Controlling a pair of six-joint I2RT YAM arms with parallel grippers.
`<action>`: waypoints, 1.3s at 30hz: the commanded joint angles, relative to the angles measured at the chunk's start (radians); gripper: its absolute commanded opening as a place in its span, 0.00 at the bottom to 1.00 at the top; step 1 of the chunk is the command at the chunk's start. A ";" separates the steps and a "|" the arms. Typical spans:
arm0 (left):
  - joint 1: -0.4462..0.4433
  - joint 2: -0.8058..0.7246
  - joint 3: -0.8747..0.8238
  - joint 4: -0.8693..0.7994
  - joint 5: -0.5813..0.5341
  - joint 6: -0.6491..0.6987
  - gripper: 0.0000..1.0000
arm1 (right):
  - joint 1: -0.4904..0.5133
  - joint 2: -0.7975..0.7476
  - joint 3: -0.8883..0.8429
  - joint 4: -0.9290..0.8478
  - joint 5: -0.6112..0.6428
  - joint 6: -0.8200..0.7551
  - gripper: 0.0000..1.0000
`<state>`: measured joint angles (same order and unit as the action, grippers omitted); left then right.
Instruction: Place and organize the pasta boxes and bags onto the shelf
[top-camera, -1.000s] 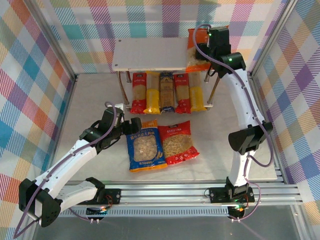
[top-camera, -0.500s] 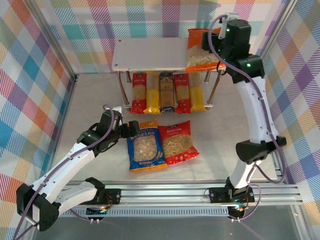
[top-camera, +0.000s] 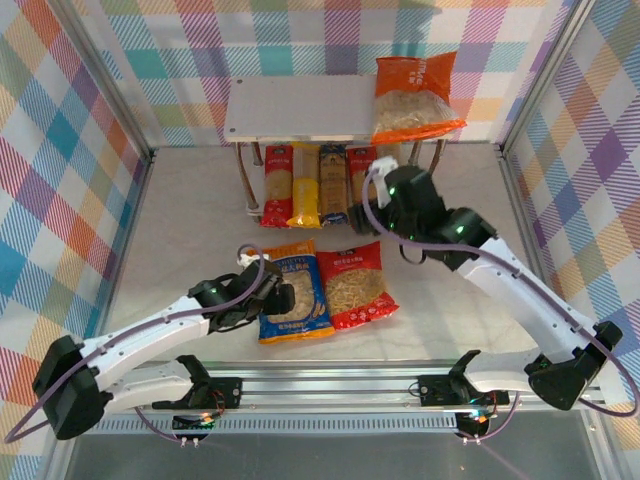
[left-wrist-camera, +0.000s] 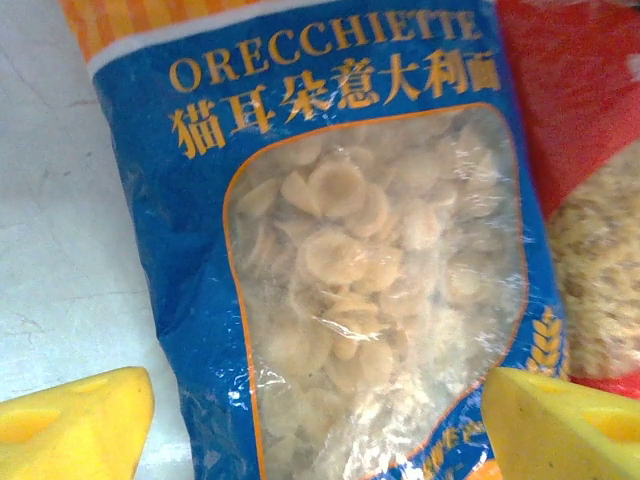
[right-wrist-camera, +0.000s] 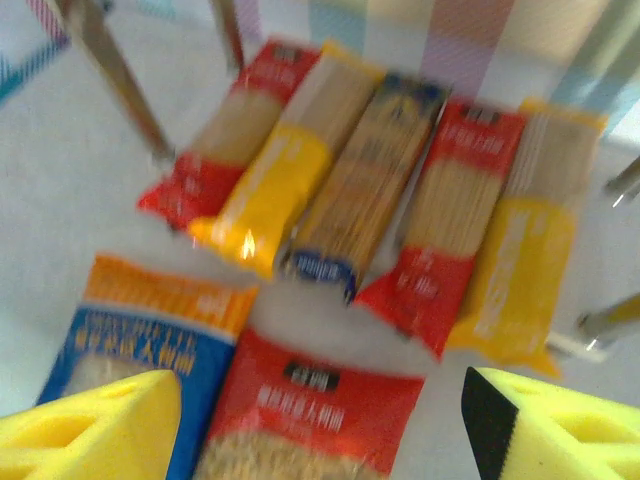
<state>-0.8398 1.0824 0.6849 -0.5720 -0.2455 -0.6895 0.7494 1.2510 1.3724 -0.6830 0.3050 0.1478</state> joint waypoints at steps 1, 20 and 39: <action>-0.014 0.069 0.006 0.028 -0.073 -0.090 0.88 | 0.047 -0.057 -0.090 0.002 0.009 0.118 0.75; -0.009 0.422 0.158 0.109 -0.056 -0.118 0.98 | 0.057 -0.240 -0.271 -0.026 0.112 0.158 0.81; 0.094 0.507 0.086 0.184 0.089 -0.066 0.64 | 0.056 -0.288 -0.305 -0.014 0.153 0.124 0.86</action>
<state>-0.7673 1.5486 0.8291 -0.3870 -0.2401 -0.7700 0.8047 0.9733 1.0714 -0.7113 0.4381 0.2867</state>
